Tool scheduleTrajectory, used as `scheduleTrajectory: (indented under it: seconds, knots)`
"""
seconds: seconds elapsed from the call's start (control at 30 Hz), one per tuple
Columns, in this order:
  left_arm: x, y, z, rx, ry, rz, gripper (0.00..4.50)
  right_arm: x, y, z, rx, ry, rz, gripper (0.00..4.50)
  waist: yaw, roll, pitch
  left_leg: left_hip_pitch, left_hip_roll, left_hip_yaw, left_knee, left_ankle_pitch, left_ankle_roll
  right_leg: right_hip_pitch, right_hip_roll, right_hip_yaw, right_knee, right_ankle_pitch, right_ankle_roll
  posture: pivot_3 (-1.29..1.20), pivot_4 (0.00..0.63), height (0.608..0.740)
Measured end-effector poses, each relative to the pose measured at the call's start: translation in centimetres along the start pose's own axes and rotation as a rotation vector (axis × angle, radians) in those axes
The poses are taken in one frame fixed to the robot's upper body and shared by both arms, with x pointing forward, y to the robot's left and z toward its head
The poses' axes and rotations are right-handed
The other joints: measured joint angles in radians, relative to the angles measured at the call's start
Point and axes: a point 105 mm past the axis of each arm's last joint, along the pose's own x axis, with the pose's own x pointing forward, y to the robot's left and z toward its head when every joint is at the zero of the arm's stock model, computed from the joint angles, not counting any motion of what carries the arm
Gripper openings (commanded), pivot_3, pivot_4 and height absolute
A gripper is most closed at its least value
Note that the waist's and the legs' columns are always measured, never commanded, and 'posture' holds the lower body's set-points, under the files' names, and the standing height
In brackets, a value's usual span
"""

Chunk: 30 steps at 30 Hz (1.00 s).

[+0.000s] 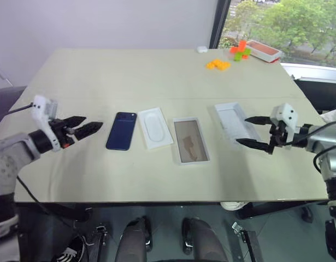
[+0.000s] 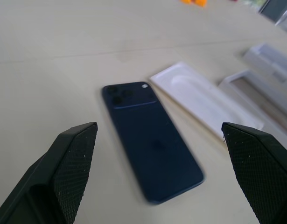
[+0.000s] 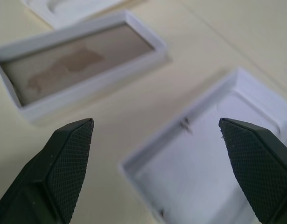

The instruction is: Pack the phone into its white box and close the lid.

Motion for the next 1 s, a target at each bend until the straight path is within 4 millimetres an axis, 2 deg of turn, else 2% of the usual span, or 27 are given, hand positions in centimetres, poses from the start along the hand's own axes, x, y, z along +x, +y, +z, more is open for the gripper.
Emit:
scheduleTrajectory:
  seconds: [0.13,0.3,0.4,0.73,0.87,1.0]
  knots:
    - [2.7,-1.4,-1.5,-0.051,0.085,0.002,4.47,1.5,0.5,2.1,-0.066,-0.045,0.036,4.50,0.000,-0.001,0.000,0.001,0.000,0.000,0.001,0.000,0.000,0.002,0.000,0.000,0.000,0.000,0.001,0.00,0.150,0.740]
    - [6.7,-3.3,-2.8,-0.100,0.099,0.034,4.47,2.9,1.4,2.3,-0.056,-0.071,0.070,4.50,0.004,-0.002,0.001,0.001,0.000,-0.001,0.004,0.001,0.002,0.005,0.001,-0.001,0.000,0.000,0.001,0.00,0.150,0.740]
    - [8.5,-4.8,-3.9,-0.128,0.127,0.025,4.47,3.5,1.7,2.3,-0.049,-0.078,0.081,4.50,0.002,-0.002,0.001,0.001,0.000,-0.001,0.008,0.000,0.002,0.006,0.002,-0.001,0.000,0.000,0.002,0.00,0.150,0.740]
    - [10.5,-5.3,-5.6,-0.139,0.192,0.139,4.47,3.6,1.8,2.4,-0.056,-0.081,0.073,4.50,0.002,-0.002,0.001,0.001,0.001,-0.005,0.011,-0.001,0.002,0.007,0.002,-0.001,0.000,0.002,0.002,0.00,0.150,0.740]
    - [11.7,-6.2,-5.7,-0.243,0.188,0.132,4.47,3.7,1.8,2.4,-0.056,-0.085,0.068,4.50,0.003,-0.002,0.001,0.000,0.000,-0.005,0.011,-0.001,0.002,0.008,0.002,-0.002,-0.001,0.002,0.002,0.00,0.150,0.740]
    - [11.8,-6.1,-6.2,-0.325,0.202,0.147,4.47,3.7,1.7,2.4,-0.056,-0.086,0.064,4.50,-0.001,-0.002,0.001,0.000,0.000,-0.005,0.011,-0.001,0.003,0.007,0.003,-0.002,-0.001,0.002,0.003,0.00,0.150,0.740]
